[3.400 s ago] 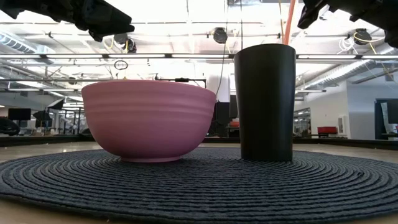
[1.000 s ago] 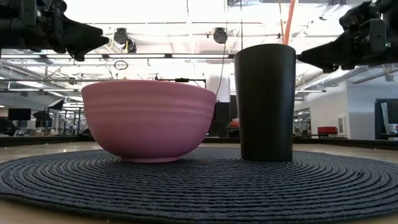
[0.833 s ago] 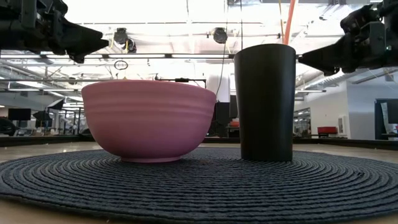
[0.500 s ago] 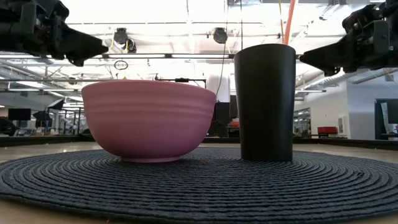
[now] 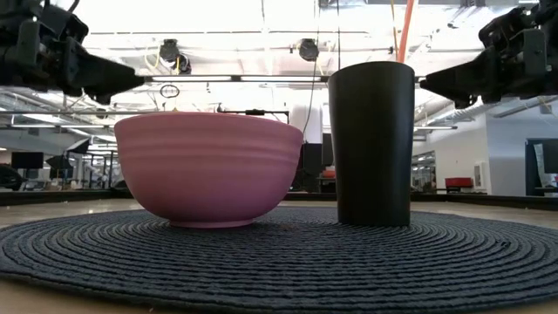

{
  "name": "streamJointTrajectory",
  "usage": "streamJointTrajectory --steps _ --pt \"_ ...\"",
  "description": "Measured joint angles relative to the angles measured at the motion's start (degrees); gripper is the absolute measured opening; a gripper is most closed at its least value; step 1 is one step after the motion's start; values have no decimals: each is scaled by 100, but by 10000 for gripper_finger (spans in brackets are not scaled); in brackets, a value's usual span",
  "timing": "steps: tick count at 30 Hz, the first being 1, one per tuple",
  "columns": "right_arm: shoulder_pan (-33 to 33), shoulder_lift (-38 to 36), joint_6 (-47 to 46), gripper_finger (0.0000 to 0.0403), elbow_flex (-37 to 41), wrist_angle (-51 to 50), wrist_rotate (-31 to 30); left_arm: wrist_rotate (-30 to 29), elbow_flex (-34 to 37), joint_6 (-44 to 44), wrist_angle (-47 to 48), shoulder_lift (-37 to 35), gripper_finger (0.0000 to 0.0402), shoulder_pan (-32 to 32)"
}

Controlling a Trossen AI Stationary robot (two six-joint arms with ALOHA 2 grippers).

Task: Pick & Place Utensil
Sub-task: Return to Home Position

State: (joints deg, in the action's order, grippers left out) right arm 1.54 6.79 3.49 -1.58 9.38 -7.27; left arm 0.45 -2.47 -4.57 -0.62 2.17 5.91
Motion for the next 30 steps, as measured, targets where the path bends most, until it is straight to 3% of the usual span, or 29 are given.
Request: streamJointTrajectory --steps 11,19,30 --pt "-2 3 -87 125 72 223 21 258 163 47 -260 -185 186 4" --pt "-17 7 -285 125 72 93 448 252 163 38 -254 -183 186 -161" --pt "-13 7 -286 125 72 64 424 -459 153 172 -102 -181 186 -227"
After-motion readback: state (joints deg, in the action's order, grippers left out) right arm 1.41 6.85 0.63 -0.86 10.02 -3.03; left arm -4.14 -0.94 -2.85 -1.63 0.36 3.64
